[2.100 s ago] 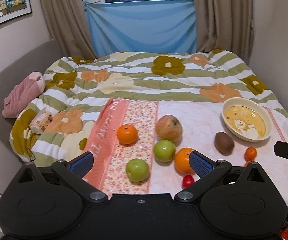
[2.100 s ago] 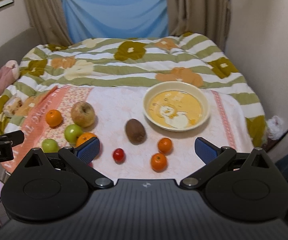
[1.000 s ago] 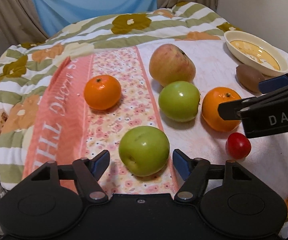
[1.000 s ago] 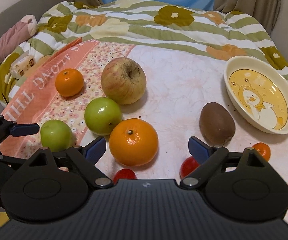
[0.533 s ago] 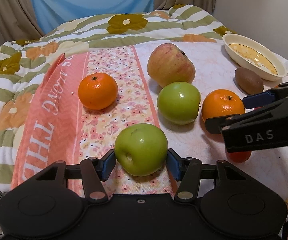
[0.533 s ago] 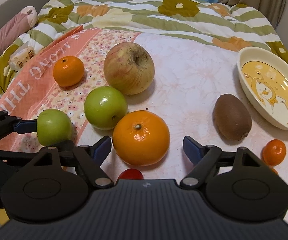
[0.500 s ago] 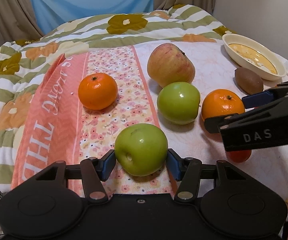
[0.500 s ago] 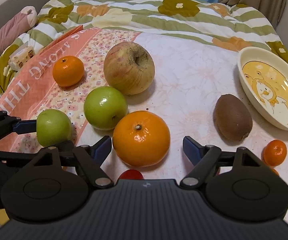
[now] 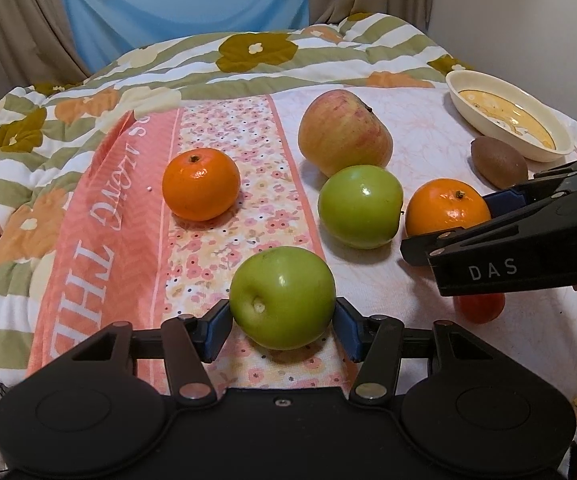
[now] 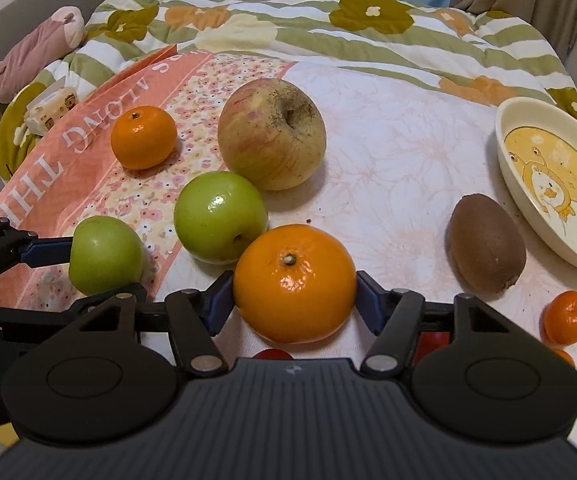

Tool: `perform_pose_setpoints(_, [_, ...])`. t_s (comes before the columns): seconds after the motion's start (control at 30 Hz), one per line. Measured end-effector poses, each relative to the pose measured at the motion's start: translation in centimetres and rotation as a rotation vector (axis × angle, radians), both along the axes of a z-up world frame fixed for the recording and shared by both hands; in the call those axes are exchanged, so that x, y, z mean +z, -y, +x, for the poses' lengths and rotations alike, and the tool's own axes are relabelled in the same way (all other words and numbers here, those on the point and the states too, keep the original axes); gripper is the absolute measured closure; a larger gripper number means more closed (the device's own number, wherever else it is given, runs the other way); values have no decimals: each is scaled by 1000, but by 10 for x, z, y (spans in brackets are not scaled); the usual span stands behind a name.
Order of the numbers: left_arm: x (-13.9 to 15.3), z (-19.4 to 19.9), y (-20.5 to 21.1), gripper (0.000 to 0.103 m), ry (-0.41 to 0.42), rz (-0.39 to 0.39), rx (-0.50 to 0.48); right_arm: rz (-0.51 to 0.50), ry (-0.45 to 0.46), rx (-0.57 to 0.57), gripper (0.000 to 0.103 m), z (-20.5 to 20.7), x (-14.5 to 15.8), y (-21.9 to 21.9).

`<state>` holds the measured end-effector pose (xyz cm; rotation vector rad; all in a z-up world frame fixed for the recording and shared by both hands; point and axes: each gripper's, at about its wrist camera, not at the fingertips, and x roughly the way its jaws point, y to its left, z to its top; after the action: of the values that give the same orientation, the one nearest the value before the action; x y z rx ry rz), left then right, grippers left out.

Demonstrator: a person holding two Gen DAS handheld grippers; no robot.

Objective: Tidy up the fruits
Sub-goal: 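Close left gripper on small green apple while right gripper closes on large orange, then carry green apple into bowl and open left gripper while right carries orange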

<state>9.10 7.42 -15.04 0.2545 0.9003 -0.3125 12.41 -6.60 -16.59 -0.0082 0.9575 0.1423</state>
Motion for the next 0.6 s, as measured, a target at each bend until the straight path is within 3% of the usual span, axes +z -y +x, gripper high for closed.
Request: perform_pose_setpoints(0.6, [4, 2, 3, 44, 38, -15, 2, -2, 10, -20, 26, -10, 4, 4])
